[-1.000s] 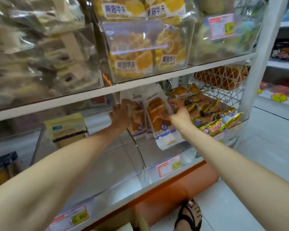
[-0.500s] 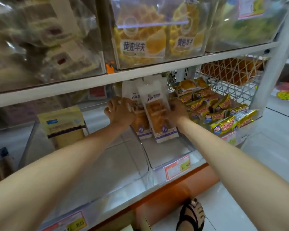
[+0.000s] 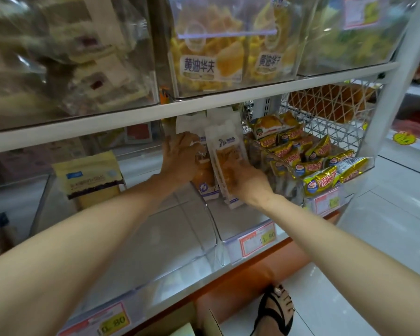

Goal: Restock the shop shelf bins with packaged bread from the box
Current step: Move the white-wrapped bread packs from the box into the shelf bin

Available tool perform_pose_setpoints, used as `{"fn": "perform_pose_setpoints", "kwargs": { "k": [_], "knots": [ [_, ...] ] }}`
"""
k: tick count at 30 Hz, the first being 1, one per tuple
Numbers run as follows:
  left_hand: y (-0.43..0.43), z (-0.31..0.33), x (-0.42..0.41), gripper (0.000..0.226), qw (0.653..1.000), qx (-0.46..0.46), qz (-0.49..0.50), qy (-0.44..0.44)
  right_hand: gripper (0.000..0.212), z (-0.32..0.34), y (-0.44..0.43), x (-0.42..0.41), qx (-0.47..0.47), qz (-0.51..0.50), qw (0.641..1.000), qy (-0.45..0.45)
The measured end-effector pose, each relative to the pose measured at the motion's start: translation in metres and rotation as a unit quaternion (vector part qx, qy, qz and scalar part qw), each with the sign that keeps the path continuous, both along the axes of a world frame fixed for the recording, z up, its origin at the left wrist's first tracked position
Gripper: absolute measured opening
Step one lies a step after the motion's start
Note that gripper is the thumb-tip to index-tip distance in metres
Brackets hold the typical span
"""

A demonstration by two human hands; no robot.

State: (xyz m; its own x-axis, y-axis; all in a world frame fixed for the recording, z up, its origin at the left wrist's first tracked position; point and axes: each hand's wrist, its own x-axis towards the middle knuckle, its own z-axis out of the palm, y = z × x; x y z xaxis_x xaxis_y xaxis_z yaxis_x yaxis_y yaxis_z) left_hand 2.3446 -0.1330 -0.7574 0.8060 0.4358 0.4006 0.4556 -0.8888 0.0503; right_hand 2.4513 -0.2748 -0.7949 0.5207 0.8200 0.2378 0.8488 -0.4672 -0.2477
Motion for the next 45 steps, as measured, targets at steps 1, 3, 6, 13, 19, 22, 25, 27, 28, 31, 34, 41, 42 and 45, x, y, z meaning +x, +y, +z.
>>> {"fn": "perform_pose_setpoints", "kwargs": {
  "k": [1, 3, 6, 13, 19, 22, 25, 27, 28, 31, 34, 41, 42, 45],
  "knots": [
    [0.001, 0.000, 0.001, 0.041, 0.999, -0.001, 0.005, 0.036, 0.054, -0.001, -0.001, -0.003, -0.040, 0.047, 0.998, 0.014],
    [0.000, 0.000, 0.003, 0.046, 0.995, 0.014, 0.020, 0.095, 0.066, -0.005, 0.001, -0.006, -0.101, 0.090, 0.991, -0.006],
    [-0.006, 0.001, 0.003, 0.043, 0.993, 0.024, 0.047, 0.105, 0.075, -0.006, 0.005, -0.001, -0.107, 0.019, 0.994, -0.026],
    [-0.008, 0.000, 0.003, 0.043, 0.992, -0.061, 0.082, 0.077, 0.080, -0.016, 0.016, 0.013, -0.097, 0.001, 0.995, 0.026],
    [-0.001, 0.004, -0.002, 0.042, 0.996, -0.070, 0.036, 0.052, 0.070, 0.007, -0.014, 0.003, -0.045, 0.044, 0.994, 0.090],
    [-0.010, 0.012, -0.015, 0.037, 0.998, -0.068, 0.009, -0.017, 0.065, 0.019, -0.026, -0.003, 0.009, 0.053, 0.993, 0.105],
    [-0.026, 0.019, -0.038, 0.036, 0.995, -0.065, -0.030, -0.064, 0.063, 0.032, -0.037, -0.014, 0.054, 0.046, 0.990, 0.126],
    [-0.041, 0.024, -0.058, 0.040, 0.992, -0.089, -0.051, -0.069, 0.061, 0.042, -0.045, -0.026, 0.071, 0.048, 0.989, 0.123],
    [-0.050, 0.028, -0.071, 0.044, 0.990, -0.107, -0.058, -0.076, 0.061, 0.047, -0.050, -0.035, 0.074, 0.053, 0.988, 0.122],
    [-0.073, 0.034, -0.116, 0.048, 0.979, -0.157, -0.088, -0.100, 0.060, 0.058, -0.069, -0.069, 0.105, 0.084, 0.980, 0.146],
    [-0.094, 0.031, -0.166, 0.040, 0.974, -0.175, -0.115, -0.084, 0.054, 0.055, -0.090, -0.114, 0.119, 0.116, 0.969, 0.182],
    [-0.131, -0.024, -0.289, 0.058, 0.952, -0.291, -0.091, -0.035, 0.051, -0.001, -0.108, -0.207, 0.013, 0.196, 0.950, 0.244],
    [-0.134, -0.036, -0.305, 0.062, 0.947, -0.311, -0.084, -0.022, 0.050, -0.011, -0.109, -0.216, -0.008, 0.200, 0.948, 0.246],
    [-0.140, -0.068, -0.350, 0.065, 0.934, -0.353, -0.050, 0.007, 0.047, -0.044, -0.109, -0.235, -0.082, 0.207, 0.947, 0.232]
  ]
}}
